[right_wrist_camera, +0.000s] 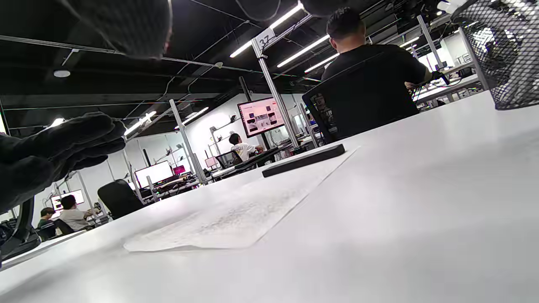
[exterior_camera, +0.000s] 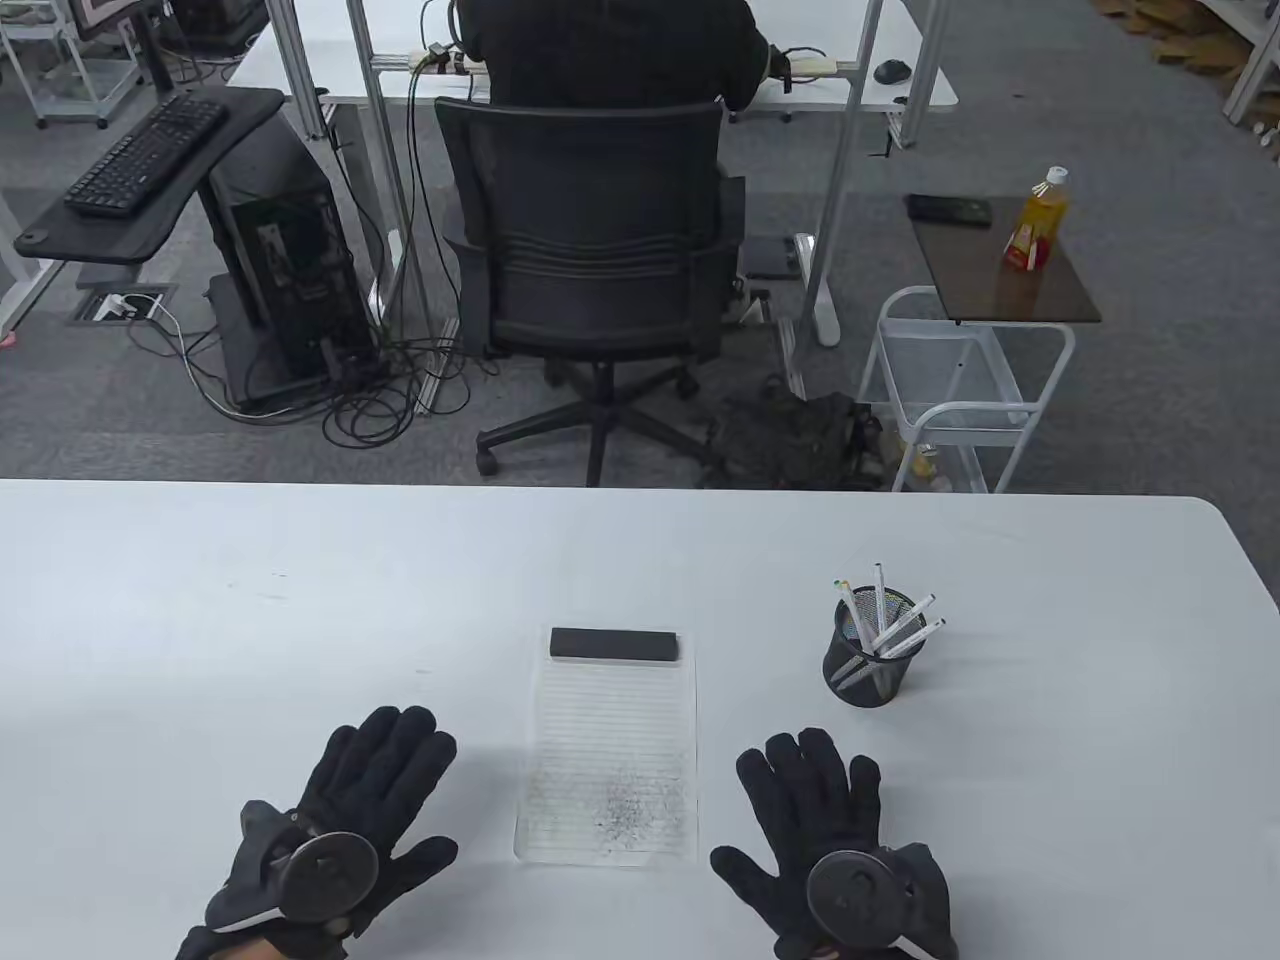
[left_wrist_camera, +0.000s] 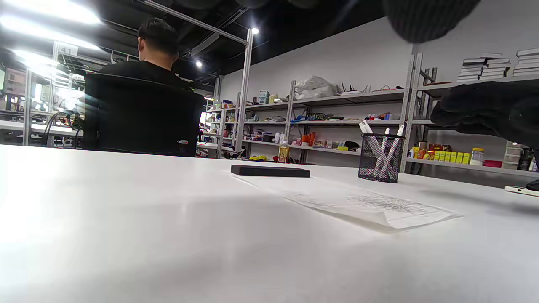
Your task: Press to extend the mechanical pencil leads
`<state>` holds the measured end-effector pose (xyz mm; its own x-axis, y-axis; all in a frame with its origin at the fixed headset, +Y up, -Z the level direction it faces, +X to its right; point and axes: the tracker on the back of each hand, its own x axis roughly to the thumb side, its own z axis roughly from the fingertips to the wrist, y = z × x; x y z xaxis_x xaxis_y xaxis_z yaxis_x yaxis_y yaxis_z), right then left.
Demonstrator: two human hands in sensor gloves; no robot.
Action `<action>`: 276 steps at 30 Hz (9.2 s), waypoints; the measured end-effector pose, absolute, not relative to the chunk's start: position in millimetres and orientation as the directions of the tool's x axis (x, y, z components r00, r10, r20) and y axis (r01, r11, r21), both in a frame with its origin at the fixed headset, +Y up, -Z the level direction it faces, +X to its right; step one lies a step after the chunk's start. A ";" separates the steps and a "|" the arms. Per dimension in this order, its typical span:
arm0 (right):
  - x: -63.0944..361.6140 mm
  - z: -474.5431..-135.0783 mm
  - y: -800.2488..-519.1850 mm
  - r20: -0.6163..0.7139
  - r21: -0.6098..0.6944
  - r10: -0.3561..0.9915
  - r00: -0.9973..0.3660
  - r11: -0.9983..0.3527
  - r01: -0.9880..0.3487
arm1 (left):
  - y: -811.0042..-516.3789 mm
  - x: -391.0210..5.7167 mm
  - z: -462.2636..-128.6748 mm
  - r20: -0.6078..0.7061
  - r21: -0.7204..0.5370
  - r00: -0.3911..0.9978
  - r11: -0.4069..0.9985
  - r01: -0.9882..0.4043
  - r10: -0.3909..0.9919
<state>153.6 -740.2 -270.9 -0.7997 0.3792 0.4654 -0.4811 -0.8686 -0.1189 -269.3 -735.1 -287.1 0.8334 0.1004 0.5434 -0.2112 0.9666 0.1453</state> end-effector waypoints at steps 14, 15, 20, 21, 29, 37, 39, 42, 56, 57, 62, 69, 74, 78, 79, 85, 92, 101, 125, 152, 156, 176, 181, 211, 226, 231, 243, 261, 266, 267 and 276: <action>155.4 -270.4 -738.9 0.454 -0.135 0.382 -0.805 -0.863 -0.486 | -735.3 -267.8 -287.2 0.535 0.146 0.840 0.969 -0.200 0.093; 155.9 -271.0 -739.4 0.449 -0.134 0.382 -0.807 -0.865 -0.484 | -735.5 -267.8 -287.4 0.534 0.144 0.840 0.969 -0.201 0.095; 160.4 -274.8 -736.7 0.430 -0.140 0.405 -0.807 -0.853 -0.502 | -737.7 -269.5 -289.5 0.521 0.136 0.849 0.972 -0.190 0.093; 161.7 -276.6 -734.9 0.423 -0.148 0.408 -0.809 -0.850 -0.506 | -738.3 -270.2 -290.1 0.518 0.131 0.850 0.973 -0.188 0.094; 186.1 -307.8 -705.9 0.270 -0.238 0.371 -0.889 -0.869 -0.435 | -739.7 -271.6 -292.5 0.509 0.113 0.856 0.978 -0.176 0.095; 216.4 -389.0 -684.0 -0.036 -0.227 0.230 -0.973 -0.950 -0.216 | -739.5 -272.2 -294.5 0.505 0.100 0.858 0.980 -0.173 0.100; 214.4 -407.9 -680.0 -0.077 -0.223 0.211 -0.974 -0.956 -0.190 | -739.7 -272.7 -294.9 0.504 0.097 0.858 0.980 -0.176 0.104; 207.2 -430.4 -676.6 -0.127 -0.200 0.161 -0.979 -0.971 -0.133 | -740.7 -272.5 -295.5 0.504 0.089 0.857 0.980 -0.178 0.110; 188.1 -477.2 -680.9 -0.290 -0.135 0.039 -0.956 -0.991 0.001 | -740.6 -284.7 -300.4 0.468 0.082 0.873 0.977 -0.199 0.138; 187.7 -477.8 -681.4 -0.287 -0.130 0.051 -0.957 -0.991 -0.014 | -740.8 -285.2 -300.5 0.465 0.083 0.874 0.977 -0.199 0.138; 189.2 -478.9 -680.7 -0.304 -0.136 0.075 -0.950 -0.990 -0.035 | -740.3 -285.5 -299.6 0.463 0.091 0.876 0.976 -0.198 0.135; 192.0 -482.6 -679.5 -0.331 -0.157 0.099 -0.938 -0.986 -0.048 | -741.7 -285.2 -299.9 0.462 0.080 0.876 0.977 -0.195 0.138; 184.8 -487.4 -682.8 -0.350 -0.159 0.046 -0.936 -0.987 0.010 | -741.6 -285.1 -299.7 0.460 0.077 0.877 0.978 -0.194 0.138; 181.3 -489.0 -684.3 -0.352 -0.154 0.018 -0.936 -0.987 0.039 | -741.8 -285.1 -299.8 0.460 0.077 0.877 0.978 -0.193 0.137; 180.8 -488.9 -685.0 -0.351 -0.155 0.015 -0.936 -0.987 0.042 | -741.9 -285.1 -300.0 0.460 0.076 0.877 0.978 -0.194 0.138; 181.6 -487.5 -686.2 -0.338 -0.169 0.042 -0.940 -0.986 0.017 | -742.1 -285.3 -300.1 0.456 0.070 0.879 0.979 -0.193 0.141; 183.3 -487.0 -684.9 -0.312 -0.185 0.033 -0.949 -0.982 0.027 | -742.2 -285.2 -299.9 0.453 0.063 0.880 0.980 -0.190 0.142; 189.4 -473.8 -676.5 -0.277 -0.256 0.087 -0.957 -0.967 -0.013 | -742.5 -285.2 -300.2 0.452 0.055 0.880 0.980 -0.191 0.146; 170.7 -376.4 -578.0 0.178 -0.507 0.600 -0.780 -0.623 -0.596 | -743.6 -285.6 -300.4 0.446 0.054 0.882 0.979 -0.197 0.153; 97.5 -392.8 -762.7 0.008 0.224 0.975 0.222 0.215 -0.951 | -744.1 -288.7 -300.3 0.444 0.062 0.882 0.976 -0.208 0.159; 97.8 -392.3 -772.9 0.012 0.222 0.917 0.399 0.386 -0.895 | -744.9 -288.6 -300.6 0.442 0.057 0.882 0.977 -0.207 0.161; 92.9 -392.7 -804.0 0.075 0.146 0.782 0.619 0.605 -0.782 | -744.9 -289.6 -301.3 0.442 0.061 0.882 0.975 -0.212 0.164; 92.1 -393.8 -807.0 0.060 0.188 0.745 0.665 0.646 -0.740 | -745.3 -289.7 -301.7 0.443 0.061 0.881 0.975 -0.214 0.166; 89.2 -393.8 -813.6 0.073 0.183 0.759 0.647 0.627 -0.757 | -746.0 -289.9 -301.9 0.444 0.062 0.881 0.975 -0.215 0.166; 87.5 -392.7 -815.2 0.091 0.179 0.789 0.608 0.587 -0.789 | -746.2 -290.1 -302.2 0.443 0.061 0.880 0.974 -0.218 0.169; 87.3 -392.7 -815.6 0.087 0.183 0.803 0.590 0.569 -0.802 | -746.1 -290.2 -302.2 0.443 0.062 0.880 0.974 -0.218 0.169; 85.7 -393.7 -815.1 0.092 0.201 0.820 0.565 0.540 -0.817 | -746.1 -290.5 -302.2 0.443 0.063 0.881 0.974 -0.218 0.169; 83.1 -394.2 -808.1 0.102 0.250 0.823 0.559 0.523 -0.815 | -746.2 -290.6 -302.3 0.443 0.063 0.881 0.974 -0.218 0.169; 80.8 -392.7 -783.8 0.060 0.369 0.862 0.503 0.449 -0.814 | -746.3 -291.0 -302.5 0.441 0.061 0.881 0.974 -0.219 0.170; 82.3 -392.9 -777.8 0.058 0.375 0.889 0.454 0.402 -0.835 | -746.2 -291.0 -302.5 0.441 0.062 0.881 0.974 -0.220 0.171; 110.0 -391.8 -736.5 0.135 0.301 0.827 -0.546 -0.559 -0.773 | -746.8 -291.4 -303.8 0.441 0.059 0.881 0.974 -0.219 0.172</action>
